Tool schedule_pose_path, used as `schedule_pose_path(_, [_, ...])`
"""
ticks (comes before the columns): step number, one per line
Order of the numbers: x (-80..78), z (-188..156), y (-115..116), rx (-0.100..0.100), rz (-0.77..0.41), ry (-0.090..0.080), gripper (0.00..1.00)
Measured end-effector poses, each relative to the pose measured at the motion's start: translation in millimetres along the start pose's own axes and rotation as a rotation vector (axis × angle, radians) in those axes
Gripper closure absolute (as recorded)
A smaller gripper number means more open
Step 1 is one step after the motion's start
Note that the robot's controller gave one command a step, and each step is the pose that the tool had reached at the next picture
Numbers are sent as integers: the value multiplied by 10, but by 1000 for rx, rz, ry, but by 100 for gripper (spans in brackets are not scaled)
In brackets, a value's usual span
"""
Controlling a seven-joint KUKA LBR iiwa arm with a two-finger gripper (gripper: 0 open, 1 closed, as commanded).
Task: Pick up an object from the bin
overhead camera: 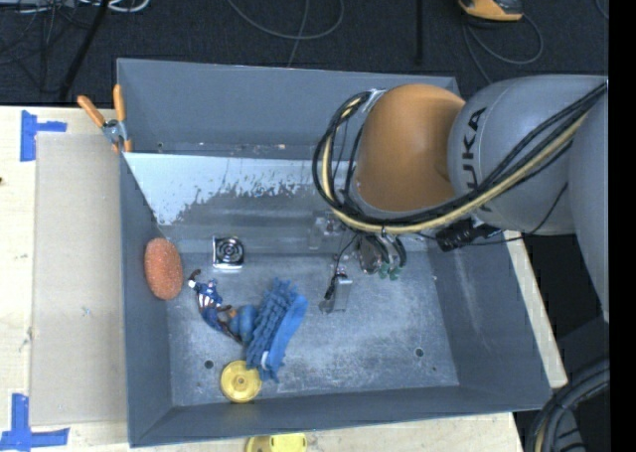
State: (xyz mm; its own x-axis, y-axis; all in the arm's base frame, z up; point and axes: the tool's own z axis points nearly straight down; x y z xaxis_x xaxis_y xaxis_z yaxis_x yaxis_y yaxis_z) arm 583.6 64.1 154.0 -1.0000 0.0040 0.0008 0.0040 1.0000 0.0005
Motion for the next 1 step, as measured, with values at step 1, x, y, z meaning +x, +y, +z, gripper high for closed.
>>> schedule_pose_path(1, [0, 0, 0, 0, 0, 0, 0])
